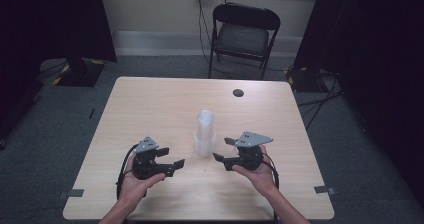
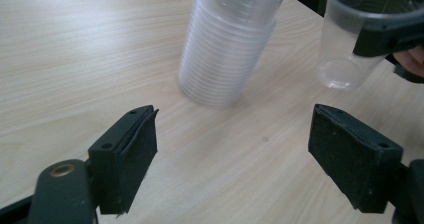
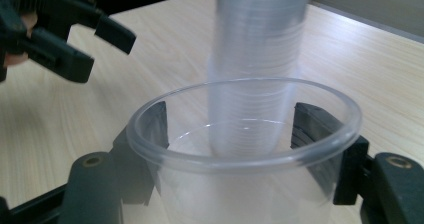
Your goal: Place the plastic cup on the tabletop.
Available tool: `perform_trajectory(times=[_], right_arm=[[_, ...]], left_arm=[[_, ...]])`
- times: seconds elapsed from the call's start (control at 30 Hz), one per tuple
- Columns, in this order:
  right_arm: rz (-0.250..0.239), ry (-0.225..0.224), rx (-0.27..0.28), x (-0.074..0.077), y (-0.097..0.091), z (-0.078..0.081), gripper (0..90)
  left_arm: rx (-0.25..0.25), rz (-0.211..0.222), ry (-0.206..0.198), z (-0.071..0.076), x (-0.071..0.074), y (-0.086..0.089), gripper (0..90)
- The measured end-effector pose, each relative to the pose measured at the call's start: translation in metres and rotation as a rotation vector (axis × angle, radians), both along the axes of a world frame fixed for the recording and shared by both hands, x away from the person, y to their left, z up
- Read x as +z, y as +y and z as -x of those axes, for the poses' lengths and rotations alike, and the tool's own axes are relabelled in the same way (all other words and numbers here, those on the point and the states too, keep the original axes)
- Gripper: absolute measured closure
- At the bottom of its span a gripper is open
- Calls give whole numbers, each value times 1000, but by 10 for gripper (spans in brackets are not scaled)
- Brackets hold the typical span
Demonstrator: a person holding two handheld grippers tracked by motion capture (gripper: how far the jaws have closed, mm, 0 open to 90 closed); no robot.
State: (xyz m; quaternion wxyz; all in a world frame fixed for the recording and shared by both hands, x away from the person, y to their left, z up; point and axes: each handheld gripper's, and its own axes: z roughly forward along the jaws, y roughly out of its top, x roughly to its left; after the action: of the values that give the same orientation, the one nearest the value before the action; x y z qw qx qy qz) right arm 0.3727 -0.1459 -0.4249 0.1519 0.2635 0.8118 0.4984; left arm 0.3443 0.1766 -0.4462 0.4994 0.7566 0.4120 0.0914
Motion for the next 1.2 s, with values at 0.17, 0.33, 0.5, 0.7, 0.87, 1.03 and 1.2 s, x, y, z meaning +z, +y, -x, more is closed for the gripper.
perform_trajectory(times=[0.17, 0.33, 0.5, 0.7, 0.87, 1.03, 1.2], right_arm=[[-31, 10, -50, 3, -11, -8, 310], [-60, 4, -84, 11, -20, -18, 309], [-100, 21, -128, 14, -31, -35, 308], [-98, 37, -199, 9, -40, -54, 306], [-89, 46, -245, 3, -41, -70, 302], [-84, 46, -278, -3, -36, -87, 298], [-75, 59, -299, -13, -28, -101, 301]], left_arm=[[41, -20, -9, -2, -1, 1, 157], [76, -41, -8, -5, -3, 0, 157], [86, -51, 0, -6, -4, 0, 157], [90, -71, 4, -6, -6, -3, 158], [91, -78, 9, -7, -6, -3, 158], [105, -86, 10, -7, -6, -2, 159], [119, -82, 11, -6, -7, -2, 161]])
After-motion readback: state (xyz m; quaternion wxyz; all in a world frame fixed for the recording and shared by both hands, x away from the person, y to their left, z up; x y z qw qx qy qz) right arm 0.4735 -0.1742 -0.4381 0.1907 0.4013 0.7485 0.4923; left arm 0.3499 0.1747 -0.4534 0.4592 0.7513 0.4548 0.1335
